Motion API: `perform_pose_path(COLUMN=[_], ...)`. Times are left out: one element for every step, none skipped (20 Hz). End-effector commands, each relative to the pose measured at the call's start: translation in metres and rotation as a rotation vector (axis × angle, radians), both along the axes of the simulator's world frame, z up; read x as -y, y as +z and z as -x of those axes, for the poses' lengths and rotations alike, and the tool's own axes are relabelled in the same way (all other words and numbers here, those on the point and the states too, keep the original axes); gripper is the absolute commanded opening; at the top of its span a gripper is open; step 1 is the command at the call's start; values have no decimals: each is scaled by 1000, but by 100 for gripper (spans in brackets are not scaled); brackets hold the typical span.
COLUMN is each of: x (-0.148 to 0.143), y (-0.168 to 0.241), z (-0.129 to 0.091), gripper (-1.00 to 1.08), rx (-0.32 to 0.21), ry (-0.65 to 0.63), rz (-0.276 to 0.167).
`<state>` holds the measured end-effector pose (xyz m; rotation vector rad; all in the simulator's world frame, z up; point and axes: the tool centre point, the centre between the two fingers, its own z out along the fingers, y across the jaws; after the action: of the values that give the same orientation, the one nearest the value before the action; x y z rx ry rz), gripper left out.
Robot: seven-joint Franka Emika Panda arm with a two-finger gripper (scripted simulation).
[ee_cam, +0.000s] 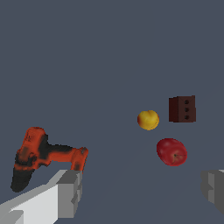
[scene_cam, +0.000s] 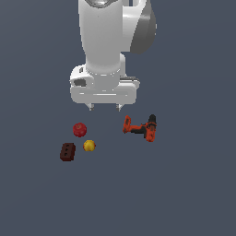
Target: Pick up a designated object from a clutter of objects.
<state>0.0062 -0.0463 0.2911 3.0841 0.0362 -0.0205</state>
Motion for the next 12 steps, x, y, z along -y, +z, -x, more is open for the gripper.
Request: perform_pose_path(x=[12, 17, 23, 30, 37, 44, 52, 61, 69, 78, 87, 95], y=[-11, -17, -22, -29, -35, -43, -51, -59, -68, -76, -85, -94], z=[-8, -12, -16, -20, -24, -28, -32, -35, -39, -42, -45, -48], gripper=[100, 100, 100, 100, 100, 100, 100, 100, 100, 100, 100, 100], rx=[-1, -1, -1, -2, -2, -2, -1, -1, -1, -1, 0, 0], ry=[2, 4, 5, 7, 8, 10, 12, 13, 15, 16, 18, 19], rz=[-4, -5, -7, -10, -12, -14, -17, -19, -22, -24, -27, -29])
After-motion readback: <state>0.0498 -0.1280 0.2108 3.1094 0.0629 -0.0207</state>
